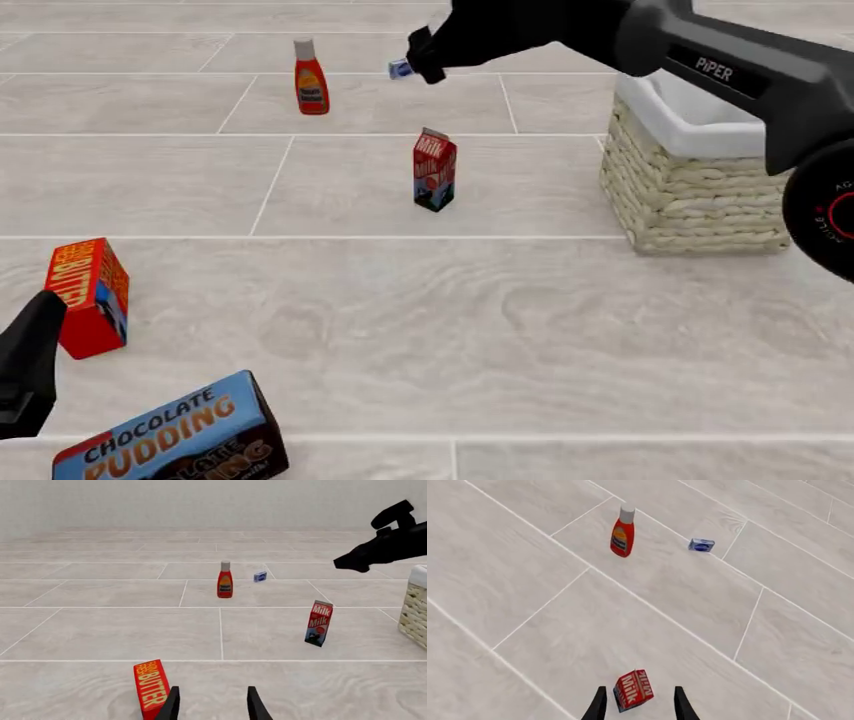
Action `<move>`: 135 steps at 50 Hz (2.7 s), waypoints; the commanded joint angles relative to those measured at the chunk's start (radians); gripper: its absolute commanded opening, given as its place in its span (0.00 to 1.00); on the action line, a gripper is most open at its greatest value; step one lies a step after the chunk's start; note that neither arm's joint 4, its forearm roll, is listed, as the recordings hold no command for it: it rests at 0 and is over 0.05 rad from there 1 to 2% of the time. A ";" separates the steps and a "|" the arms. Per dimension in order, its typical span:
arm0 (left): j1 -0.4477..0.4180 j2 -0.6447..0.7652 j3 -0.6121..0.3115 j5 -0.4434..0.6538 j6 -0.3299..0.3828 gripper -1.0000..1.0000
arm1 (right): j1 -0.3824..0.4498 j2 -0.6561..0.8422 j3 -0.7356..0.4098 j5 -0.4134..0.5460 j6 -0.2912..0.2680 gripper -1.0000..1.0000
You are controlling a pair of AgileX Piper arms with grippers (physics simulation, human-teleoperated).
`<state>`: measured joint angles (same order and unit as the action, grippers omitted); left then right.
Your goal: Pick the milk and place it in the basket.
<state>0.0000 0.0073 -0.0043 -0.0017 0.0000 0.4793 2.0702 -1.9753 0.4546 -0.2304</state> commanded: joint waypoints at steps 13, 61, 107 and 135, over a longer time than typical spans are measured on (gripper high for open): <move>0.000 0.000 0.000 0.000 0.000 1.00 | -0.012 0.193 -0.186 0.077 -0.006 1.00; 0.000 0.000 0.000 0.000 0.000 1.00 | -0.014 0.371 -0.254 0.074 0.036 1.00; 0.000 0.000 0.000 0.000 0.000 1.00 | -0.048 0.498 -0.338 0.104 0.025 1.00; 0.000 0.000 0.000 0.000 0.000 1.00 | -0.032 0.492 -0.319 0.099 0.045 0.00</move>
<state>0.0000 0.0073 -0.0043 -0.0017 0.0000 0.4463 2.5586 -2.3328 0.5594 -0.2008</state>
